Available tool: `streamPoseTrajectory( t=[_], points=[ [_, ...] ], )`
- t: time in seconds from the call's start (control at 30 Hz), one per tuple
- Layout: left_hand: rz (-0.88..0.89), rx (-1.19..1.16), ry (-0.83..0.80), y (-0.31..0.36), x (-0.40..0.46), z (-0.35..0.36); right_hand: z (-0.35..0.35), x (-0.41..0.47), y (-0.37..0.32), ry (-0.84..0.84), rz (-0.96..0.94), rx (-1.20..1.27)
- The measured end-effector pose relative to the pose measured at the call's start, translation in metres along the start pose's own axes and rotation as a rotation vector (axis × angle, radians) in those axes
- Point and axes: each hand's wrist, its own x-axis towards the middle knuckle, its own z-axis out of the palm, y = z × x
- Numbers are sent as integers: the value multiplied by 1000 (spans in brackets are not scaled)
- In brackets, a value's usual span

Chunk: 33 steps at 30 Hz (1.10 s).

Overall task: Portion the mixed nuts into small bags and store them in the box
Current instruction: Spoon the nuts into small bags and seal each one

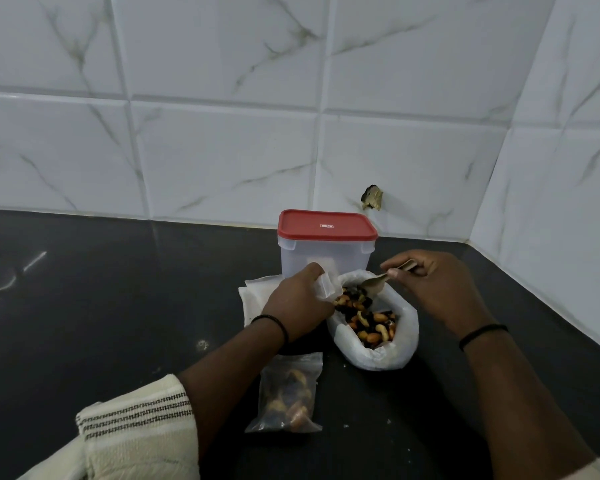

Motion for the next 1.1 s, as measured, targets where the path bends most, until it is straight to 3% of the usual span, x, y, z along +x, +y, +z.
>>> streamPoseTrajectory(
  t=[0.33,0.57,1.1],
  points=[
    [13,2,5,0,0,0,14,0,3,52,87,-130],
    [11,2,-6,-2,0,2,21,0,9,172,456,212],
    [-7,-79,28,-5,3,0,14,6,18,170,752,649]
  ],
)
